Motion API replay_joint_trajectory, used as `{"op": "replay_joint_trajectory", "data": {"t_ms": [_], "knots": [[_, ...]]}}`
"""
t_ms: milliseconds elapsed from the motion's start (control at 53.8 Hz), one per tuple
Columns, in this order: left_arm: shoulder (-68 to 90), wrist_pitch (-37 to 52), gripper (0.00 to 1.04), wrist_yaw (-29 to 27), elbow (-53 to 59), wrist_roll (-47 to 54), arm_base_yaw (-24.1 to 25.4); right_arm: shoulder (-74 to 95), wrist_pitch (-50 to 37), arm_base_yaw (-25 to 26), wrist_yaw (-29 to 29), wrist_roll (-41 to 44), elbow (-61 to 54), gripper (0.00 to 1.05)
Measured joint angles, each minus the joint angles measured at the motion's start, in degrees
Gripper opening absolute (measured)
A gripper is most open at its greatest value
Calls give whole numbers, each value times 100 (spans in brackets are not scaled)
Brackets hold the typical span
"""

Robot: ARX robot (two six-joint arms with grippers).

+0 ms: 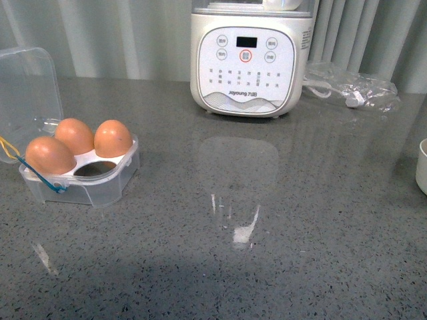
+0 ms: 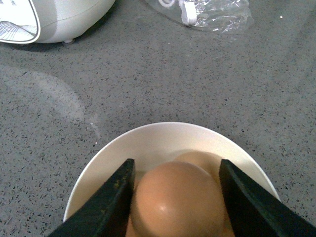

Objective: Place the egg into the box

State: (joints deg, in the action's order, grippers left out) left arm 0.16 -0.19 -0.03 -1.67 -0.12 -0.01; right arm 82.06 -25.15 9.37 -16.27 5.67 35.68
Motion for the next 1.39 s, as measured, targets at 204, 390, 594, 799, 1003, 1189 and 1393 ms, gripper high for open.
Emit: {"op": "replay_joint_trajectory", "data": {"t_ms": [204, 390, 594, 799, 1003, 1189, 1393], "knots": [[0, 0, 98, 0, 0, 0, 0, -20, 44, -15, 0, 26, 0, 42], [0, 0, 98, 0, 0, 0, 0, -181, 168, -39, -15, 24, 0, 42], [0, 0, 98, 0, 0, 0, 0, -660, 498, -378, -68, -90, 162, 42], [0, 0, 98, 0, 0, 0, 0, -953, 667, -1272, -308, -540, 911, 42], [0, 0, 98, 0, 0, 0, 0, -476, 625, -2677, -490, -848, 1482, 42], [0, 0, 98, 0, 0, 0, 0, 44, 610, -3565, -629, -942, 1759, 42], [0, 0, 98, 0, 0, 0, 0, 509, 614, -4221, -848, -920, 1895, 42]]}}
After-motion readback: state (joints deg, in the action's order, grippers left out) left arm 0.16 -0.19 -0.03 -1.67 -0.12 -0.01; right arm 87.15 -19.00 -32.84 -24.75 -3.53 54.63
